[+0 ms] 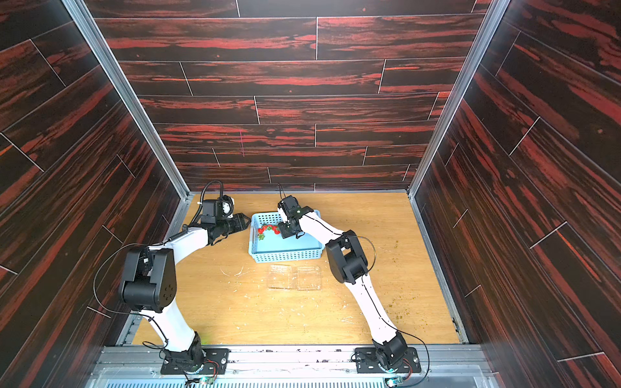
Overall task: Pack strawberries into containers
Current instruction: Pick up the strawberry from the basket, then place the strawberry in the packing box.
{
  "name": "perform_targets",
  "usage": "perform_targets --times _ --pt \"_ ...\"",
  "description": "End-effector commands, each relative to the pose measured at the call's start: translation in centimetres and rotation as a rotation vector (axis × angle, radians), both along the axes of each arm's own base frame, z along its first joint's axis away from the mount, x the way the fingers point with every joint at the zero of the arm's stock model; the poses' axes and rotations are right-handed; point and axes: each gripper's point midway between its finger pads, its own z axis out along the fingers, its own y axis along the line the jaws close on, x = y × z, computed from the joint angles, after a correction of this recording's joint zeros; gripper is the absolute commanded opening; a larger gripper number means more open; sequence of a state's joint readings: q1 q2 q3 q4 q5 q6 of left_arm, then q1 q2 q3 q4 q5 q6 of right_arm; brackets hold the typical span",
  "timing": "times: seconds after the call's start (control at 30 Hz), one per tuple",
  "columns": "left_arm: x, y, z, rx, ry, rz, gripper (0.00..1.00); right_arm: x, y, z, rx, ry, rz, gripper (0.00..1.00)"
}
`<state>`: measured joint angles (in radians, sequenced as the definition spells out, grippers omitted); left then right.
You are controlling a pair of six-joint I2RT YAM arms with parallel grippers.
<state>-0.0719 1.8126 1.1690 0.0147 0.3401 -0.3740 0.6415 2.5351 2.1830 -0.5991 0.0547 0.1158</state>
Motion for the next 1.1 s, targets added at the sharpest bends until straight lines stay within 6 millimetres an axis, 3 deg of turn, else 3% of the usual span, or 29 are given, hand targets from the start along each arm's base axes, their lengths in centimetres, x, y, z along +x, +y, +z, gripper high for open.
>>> perform_targets --times 0.0,0.27,0.53,0.67,0.8,0.93,1.07 --pt "0.3 -0.2 2.3 0.001 -0.047 -0.011 0.54 -1.0 -0.4 0.2 -0.03 0.016 0.007 0.0" --pt "0.2 -0.2 2.5 0.001 -0.053 -0.01 0.53 -1.3 -0.8 5.0 -0.002 -0.059 0.03 0.0" --pt "0.1 -0.3 2.7 -0.005 -0.06 -0.014 0.53 -4.5 -1.8 9.2 0.053 -0.075 0.077 0.0" --pt "0.1 -0.4 2.7 -0.007 -0.061 -0.015 0.53 -8.7 -1.8 11.4 0.079 -0.077 0.184 0.0" --pt "0.3 -0.5 2.6 -0.012 -0.061 -0.019 0.54 -15.3 -2.0 12.0 0.1 -0.033 0.302 0.0" --pt "0.4 -0.6 2.3 -0.016 -0.057 -0.023 0.54 -21.3 -2.1 10.9 0.149 0.076 0.366 0.0" --pt "0.4 -0.7 2.3 -0.025 -0.055 -0.027 0.54 -24.3 -2.0 8.3 0.118 0.152 0.391 0.0"
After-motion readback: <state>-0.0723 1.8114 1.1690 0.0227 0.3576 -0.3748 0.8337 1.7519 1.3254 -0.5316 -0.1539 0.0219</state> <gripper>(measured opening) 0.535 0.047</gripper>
